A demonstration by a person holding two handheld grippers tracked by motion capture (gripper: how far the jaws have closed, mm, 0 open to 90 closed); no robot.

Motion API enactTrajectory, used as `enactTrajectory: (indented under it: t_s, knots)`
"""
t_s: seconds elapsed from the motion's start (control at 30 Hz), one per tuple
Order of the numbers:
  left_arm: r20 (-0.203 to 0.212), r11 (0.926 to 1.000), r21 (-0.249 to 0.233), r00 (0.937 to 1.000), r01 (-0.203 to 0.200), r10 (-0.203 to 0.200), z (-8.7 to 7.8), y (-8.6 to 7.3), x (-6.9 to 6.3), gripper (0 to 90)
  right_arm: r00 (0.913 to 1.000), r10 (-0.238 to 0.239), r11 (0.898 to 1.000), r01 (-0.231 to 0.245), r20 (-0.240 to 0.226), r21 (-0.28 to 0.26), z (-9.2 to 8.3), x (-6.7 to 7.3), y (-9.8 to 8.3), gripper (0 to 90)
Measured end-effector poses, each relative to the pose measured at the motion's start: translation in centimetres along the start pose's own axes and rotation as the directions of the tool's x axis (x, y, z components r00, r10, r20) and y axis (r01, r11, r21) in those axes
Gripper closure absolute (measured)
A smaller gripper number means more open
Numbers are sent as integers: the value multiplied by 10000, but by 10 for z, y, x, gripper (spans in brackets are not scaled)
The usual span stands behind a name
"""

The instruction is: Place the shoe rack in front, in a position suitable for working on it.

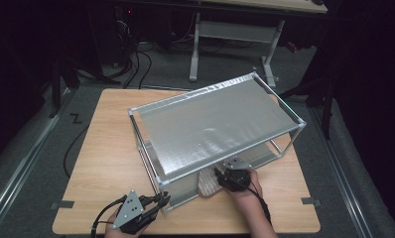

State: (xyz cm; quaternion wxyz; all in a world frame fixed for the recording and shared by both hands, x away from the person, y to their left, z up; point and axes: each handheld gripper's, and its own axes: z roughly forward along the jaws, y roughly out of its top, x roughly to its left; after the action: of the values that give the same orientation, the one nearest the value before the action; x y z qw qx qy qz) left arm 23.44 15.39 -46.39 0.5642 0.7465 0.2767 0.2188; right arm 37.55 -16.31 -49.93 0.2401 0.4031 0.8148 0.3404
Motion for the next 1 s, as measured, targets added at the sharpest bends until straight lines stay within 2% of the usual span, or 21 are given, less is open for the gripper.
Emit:
enactTrajectory:
  t_s: [0.1,0.13,0.17,0.2,0.27,0.3,0.33,0.47,0.53,0.7,0.73,0.77,0.83,0.87,0.93,1.0]
  knots:
    - [-16,10000,-4,10000,6,-6,0,0,0,802,9991,235,9997,-236,358,17,-2,-17,-3,514]
    - [-25,10000,1,10000,5,-5,0,0,0,802,9991,235,9997,-236,358,17,-2,-17,-3,514]
    - [-39,10000,-3,10000,13,-13,0,0,-1,802,9977,418,9991,-420,539,39,-3,-22,-4,514]
    - [-55,10000,-3,10000,17,-17,0,0,-1,802,9944,712,9974,-718,784,46,-4,-33,-7,514]
    - [-56,10000,0,10000,30,-30,0,0,-1,802,9935,727,9973,-735,872,56,-4,-37,-8,514]
    - [-53,10000,-5,10000,33,-33,0,0,-1,802,9915,747,9971,-755,1066,28,-4,-44,-10,514]
    - [-61,10000,-8,10000,43,-43,0,0,-1,802,9864,903,9959,-906,1373,-38,-5,-54,-13,514]
    - [-79,10000,-7,10000,16,-16,0,0,-1,802,9761,1014,9948,-1013,1921,-103,-7,-68,-17,513]
    - [-75,10000,-5,10000,41,-41,-1,0,-1,803,9739,1066,9943,-1059,2006,-140,-8,-72,-18,512]
    - [-152,10000,-21,9999,60,-60,-3,-1,-1,802,9563,1367,9905,-1365,2584,-188,-11,-91,-24,508]
    - [-152,10000,-21,9999,60,-60,-3,-1,-1,802,9563,1367,9905,-1365,2584,-188,-11,-91,-24,508]
    - [-161,9999,-25,9998,105,-105,-3,-1,-2,802,9498,1548,9877,-1552,2720,-200,-12,-97,-25,509]
    - [-189,10000,-9,9998,72,-72,-4,-1,-2,802,9478,1515,9882,-1518,2806,-210,-13,-100,-26,508]
    - [-204,9999,-12,9997,100,-101,-4,-1,-2,802,9408,1703,9850,-1707,2932,-242,-14,-105,-28,508]
    - [-218,9999,-9,9997,115,-115,-5,-1,-2,802,9378,1732,9844,-1740,3008,-244,-14,-108,-29,509]
    - [-242,9999,-7,9997,102,-102,-6,-2,-2,802,9252,1795,9829,-1829,3343,-216,-15,-113,-30,509]
